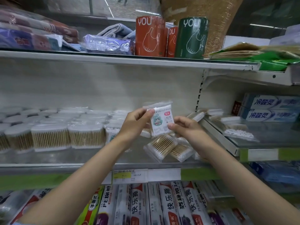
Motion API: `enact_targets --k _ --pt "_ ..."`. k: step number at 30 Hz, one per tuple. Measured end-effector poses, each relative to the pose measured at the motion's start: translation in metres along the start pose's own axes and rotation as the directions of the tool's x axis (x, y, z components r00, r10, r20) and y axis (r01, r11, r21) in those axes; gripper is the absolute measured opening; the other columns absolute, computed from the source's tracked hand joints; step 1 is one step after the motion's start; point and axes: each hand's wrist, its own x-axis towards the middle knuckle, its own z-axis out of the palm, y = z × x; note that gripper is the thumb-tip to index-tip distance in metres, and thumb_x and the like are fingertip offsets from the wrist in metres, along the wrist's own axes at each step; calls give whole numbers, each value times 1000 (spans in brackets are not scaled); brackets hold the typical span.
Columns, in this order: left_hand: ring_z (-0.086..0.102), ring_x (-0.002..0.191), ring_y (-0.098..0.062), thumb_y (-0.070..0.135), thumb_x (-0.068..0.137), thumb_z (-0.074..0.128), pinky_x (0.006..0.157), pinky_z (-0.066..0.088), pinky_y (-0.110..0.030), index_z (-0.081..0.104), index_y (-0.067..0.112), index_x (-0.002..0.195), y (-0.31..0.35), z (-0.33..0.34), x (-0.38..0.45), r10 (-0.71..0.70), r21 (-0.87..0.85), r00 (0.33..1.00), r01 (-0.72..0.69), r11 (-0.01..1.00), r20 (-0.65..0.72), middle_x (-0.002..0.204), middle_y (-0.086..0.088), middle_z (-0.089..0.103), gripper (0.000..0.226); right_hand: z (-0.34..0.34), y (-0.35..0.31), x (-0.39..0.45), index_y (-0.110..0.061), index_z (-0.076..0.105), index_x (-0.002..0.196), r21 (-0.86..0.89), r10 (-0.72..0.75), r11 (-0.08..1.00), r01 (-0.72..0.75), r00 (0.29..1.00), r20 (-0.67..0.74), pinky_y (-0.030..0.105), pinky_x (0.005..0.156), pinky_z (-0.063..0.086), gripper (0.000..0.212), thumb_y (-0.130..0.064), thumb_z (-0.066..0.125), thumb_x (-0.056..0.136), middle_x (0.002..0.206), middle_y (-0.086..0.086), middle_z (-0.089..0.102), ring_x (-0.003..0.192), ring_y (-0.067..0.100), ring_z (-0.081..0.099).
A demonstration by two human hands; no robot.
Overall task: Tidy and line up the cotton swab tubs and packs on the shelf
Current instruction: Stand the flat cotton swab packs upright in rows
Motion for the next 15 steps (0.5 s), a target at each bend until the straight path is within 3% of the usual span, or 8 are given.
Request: enact_targets --k 3,10,15 --pt "69 90 -27 31 95 49 85 54 -45 66 18 92 -2 -2 -3 -44 -40 999 44 998 -4 93 -8 73 22 7 5 0 -14 64 96 11 25 1000 -26 997 69 26 71 45 10 -20 61 88 88 -9 73 68 -1 61" --pt "67 82 -24 33 93 49 81 54 -45 67 11 90 -3 -3 -6 -51 -59 999 51 997 -14 89 -10 72 28 13 7 4 -12 64 101 55 25 998 -31 995 99 24 67 42 14 -16 62 88 93 -10 73 74 2 62" --pt "68 74 -17 35 94 49 68 55 -34 66 14 87 -1 -1 -6 -40 -56 999 39 998 -20 82 -3 72 28 13 4 3 -11 61 109 132 9 991 -21 996 88 21 65 44 22 -22 57 91 98 -5 72 79 5 62"
